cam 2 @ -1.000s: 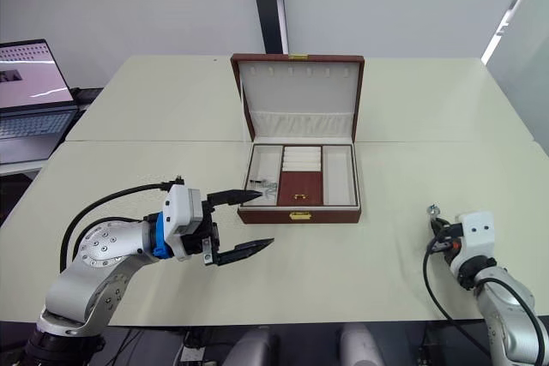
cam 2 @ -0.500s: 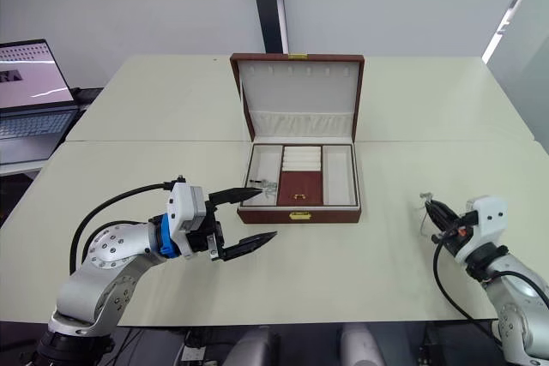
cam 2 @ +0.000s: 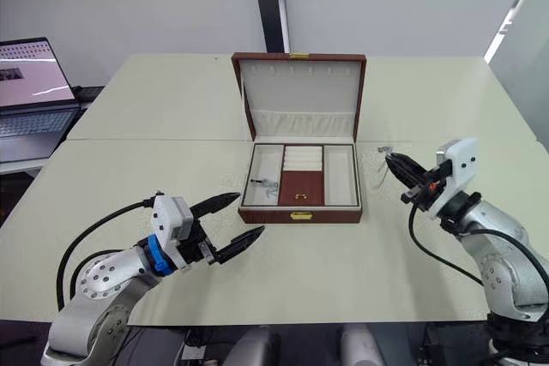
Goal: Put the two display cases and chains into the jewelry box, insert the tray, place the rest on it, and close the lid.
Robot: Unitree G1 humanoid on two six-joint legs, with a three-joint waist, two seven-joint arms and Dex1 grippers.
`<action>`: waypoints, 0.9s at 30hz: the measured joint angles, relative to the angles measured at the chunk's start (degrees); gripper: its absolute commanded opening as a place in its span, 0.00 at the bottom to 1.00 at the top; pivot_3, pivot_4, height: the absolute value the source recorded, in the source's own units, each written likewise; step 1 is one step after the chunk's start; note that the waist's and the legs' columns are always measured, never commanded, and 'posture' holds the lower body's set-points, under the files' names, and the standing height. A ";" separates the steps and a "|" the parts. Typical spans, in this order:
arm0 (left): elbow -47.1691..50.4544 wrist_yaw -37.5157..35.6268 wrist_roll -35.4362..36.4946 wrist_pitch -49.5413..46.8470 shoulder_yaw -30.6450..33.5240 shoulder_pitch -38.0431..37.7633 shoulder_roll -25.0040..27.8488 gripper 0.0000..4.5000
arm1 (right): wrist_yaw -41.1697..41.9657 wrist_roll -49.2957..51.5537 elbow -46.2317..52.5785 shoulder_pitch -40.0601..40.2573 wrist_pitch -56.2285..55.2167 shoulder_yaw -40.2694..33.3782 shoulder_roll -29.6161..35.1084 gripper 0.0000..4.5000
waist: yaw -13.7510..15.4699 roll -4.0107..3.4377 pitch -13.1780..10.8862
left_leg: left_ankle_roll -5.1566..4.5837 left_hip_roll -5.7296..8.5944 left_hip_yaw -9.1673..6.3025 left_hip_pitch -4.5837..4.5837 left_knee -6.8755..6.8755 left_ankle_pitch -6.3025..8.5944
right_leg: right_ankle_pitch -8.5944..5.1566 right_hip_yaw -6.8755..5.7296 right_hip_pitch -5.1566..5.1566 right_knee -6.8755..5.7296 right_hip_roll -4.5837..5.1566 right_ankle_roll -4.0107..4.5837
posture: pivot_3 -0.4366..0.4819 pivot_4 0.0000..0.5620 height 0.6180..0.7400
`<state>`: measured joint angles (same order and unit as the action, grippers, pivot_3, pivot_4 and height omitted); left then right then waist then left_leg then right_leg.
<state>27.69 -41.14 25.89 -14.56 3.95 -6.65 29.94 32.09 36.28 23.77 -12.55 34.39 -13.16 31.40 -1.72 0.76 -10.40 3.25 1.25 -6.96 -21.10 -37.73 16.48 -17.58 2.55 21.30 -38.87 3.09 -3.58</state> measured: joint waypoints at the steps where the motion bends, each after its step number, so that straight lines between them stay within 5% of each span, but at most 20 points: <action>1: 0.43 0.68 -0.04 0.00 0.17 -0.77 -0.14 1.00 | 0.06 0.19 -0.06 -1.12 0.30 0.90 -0.04 0.00 | 0.00 0.00 0.00 | 0.00 -0.01 -0.01 0.00 0.00 0.00 | 0.00 -0.02 0.00 0.00 0.00 0.00 | 0.48 0.27 1.00; 24: 6.16 8.76 -0.81 -0.19 2.96 -8.18 -2.38 1.00 | 2.83 -7.81 -10.38 -5.91 -3.49 12.99 -5.11 0.00 | -0.02 -0.01 -0.01 | 0.00 0.00 0.00 -0.03 0.01 0.00 | 0.00 -0.01 0.06 0.01 0.00 0.00 | 0.48 0.27 1.00; 27: 6.16 9.12 -0.78 -0.26 2.97 -8.04 -2.36 1.00 | 2.77 -8.02 -10.49 -5.91 -3.71 12.75 -5.66 0.19 | -0.06 0.00 -0.01 | 0.00 -0.01 -0.01 -0.03 0.02 0.00 | 0.00 -0.01 0.06 0.00 -0.01 0.01 | 0.48 0.27 1.00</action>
<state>33.85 -32.02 25.11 -14.82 6.92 -14.69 27.58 34.86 28.25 13.28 -18.46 30.68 -0.41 25.74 -1.78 0.76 -10.41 3.25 1.24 -6.97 -21.13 -37.72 16.48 -17.58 2.54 21.36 -38.87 3.09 -3.57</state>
